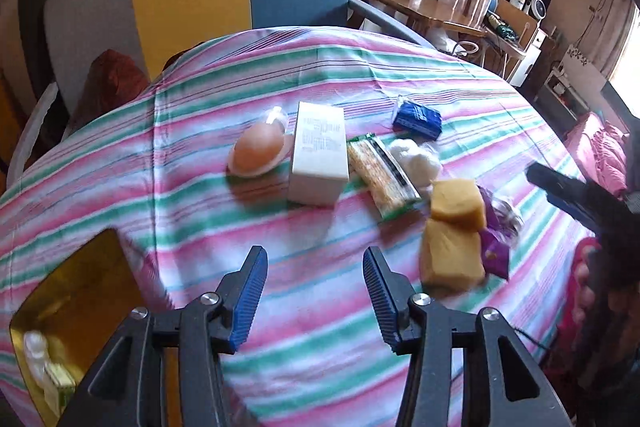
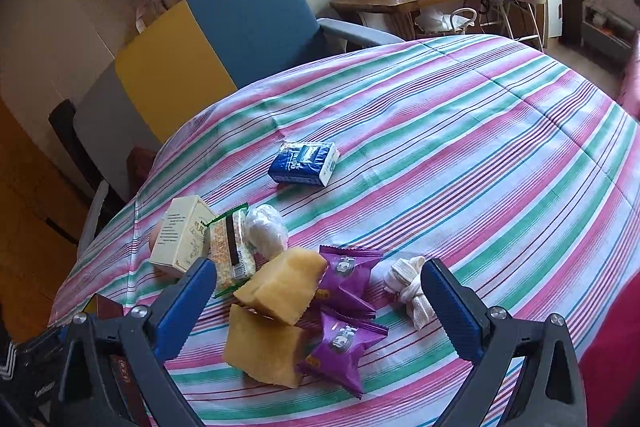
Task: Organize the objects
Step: 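Return both tools to the pile and grasp the white printed box with the left gripper, then carry the white box to the tray while the right gripper grasps the peach cup, then lower the white box into the tray and open the left gripper, then carry the peach silicone cup into the tray and open the right gripper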
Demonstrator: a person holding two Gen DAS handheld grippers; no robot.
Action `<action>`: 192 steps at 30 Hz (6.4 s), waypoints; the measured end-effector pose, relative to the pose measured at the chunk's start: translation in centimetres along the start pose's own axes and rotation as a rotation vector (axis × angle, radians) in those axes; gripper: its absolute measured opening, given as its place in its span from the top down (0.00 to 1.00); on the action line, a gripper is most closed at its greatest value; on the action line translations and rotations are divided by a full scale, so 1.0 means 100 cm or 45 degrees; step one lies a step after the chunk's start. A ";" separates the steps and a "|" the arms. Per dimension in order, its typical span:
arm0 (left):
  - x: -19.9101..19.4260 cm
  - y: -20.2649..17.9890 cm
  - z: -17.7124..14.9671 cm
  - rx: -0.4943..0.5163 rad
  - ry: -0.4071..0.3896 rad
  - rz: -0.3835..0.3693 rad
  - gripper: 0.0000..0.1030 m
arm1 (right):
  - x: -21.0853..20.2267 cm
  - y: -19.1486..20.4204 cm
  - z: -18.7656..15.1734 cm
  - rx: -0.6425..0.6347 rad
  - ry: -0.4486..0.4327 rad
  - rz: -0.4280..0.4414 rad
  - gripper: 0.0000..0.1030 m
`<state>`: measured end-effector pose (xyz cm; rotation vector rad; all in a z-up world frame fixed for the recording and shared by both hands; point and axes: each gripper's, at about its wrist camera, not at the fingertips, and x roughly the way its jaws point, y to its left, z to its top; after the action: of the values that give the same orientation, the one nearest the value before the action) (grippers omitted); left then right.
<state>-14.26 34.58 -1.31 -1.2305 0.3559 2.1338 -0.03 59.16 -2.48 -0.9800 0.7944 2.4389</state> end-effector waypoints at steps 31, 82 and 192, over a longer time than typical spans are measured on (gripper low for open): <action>0.050 -0.009 0.025 0.070 -0.028 0.014 0.52 | 0.008 -0.003 0.002 0.008 0.053 0.022 0.00; -0.163 0.195 -0.252 -0.650 -0.202 0.184 0.51 | 0.197 0.249 -0.019 -0.653 0.425 -0.057 0.43; -0.192 0.221 -0.296 -0.798 -0.286 0.546 0.39 | 0.097 0.427 -0.224 -1.071 0.487 0.347 0.49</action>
<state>-1.79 -5.13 -2.37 -1.2990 -0.1892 2.8586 -18.56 13.92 -7.58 -1.7637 -0.0646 2.9173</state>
